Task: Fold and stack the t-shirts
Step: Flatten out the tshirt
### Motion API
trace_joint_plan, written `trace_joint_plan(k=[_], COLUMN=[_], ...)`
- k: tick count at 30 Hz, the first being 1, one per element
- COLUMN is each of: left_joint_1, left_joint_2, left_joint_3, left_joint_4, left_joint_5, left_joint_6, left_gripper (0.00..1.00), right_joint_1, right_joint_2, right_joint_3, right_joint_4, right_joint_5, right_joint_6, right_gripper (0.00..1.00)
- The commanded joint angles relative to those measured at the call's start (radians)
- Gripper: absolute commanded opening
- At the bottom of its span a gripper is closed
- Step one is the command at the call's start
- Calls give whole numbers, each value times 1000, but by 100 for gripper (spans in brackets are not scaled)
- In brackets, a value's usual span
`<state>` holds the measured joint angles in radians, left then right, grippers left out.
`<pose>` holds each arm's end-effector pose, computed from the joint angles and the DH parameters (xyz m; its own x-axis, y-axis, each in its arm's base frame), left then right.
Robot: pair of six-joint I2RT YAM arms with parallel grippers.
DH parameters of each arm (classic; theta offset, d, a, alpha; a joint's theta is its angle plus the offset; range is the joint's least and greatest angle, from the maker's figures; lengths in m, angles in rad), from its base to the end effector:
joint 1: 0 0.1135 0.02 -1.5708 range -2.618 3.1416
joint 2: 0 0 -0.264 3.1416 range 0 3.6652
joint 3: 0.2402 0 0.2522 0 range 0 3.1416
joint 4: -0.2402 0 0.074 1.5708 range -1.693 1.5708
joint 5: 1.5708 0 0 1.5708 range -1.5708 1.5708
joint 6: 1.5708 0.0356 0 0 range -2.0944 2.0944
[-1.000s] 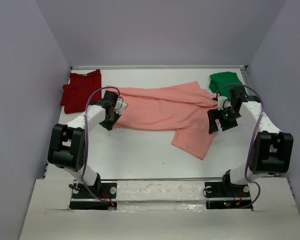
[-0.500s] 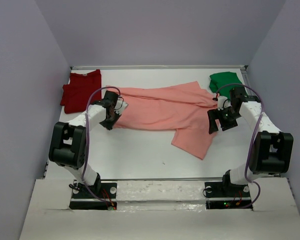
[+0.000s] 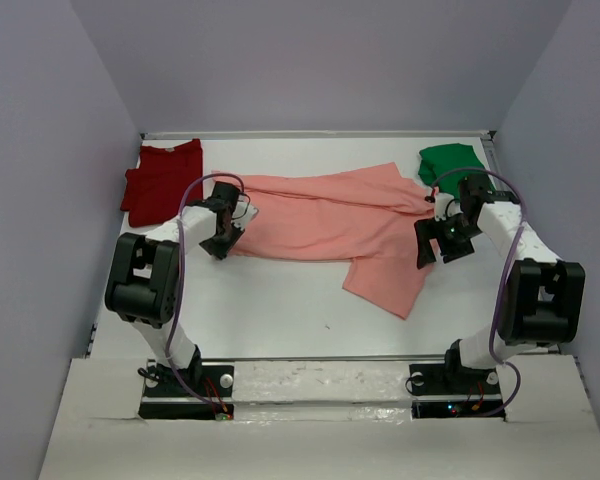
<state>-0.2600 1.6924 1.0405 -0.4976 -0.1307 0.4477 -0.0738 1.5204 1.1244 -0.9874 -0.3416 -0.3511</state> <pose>0.3180 -0.0798 0.1749 -0.7069 0.6322 -0.3172 0.5651 0.7745 0.2842 0.2760 -0.0084 0.2324 -0.9225 -0.2567 -0.2881 -0.3302 0.9116 0.2450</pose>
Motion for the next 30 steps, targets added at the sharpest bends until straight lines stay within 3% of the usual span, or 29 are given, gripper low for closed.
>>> trace_joint_plan(k=[1,26,30], left_joint_1=[4,4,4], left_joint_2=[7,32,42], left_joint_3=[58,7,3], left_joint_4=[-5,22,33], left_joint_5=[-23,-9,-4], left_joint_6=[19,29,26], left_gripper=[38,37,42], right_joint_1=[-6,-6,-6], right_joint_2=[14,21,15], right_joint_3=[35,67,77], right_joint_4=[10,0,-8], right_joint_5=[-14,0,-2], right_joint_6=[11,15,17], right_gripper=[89,89,89])
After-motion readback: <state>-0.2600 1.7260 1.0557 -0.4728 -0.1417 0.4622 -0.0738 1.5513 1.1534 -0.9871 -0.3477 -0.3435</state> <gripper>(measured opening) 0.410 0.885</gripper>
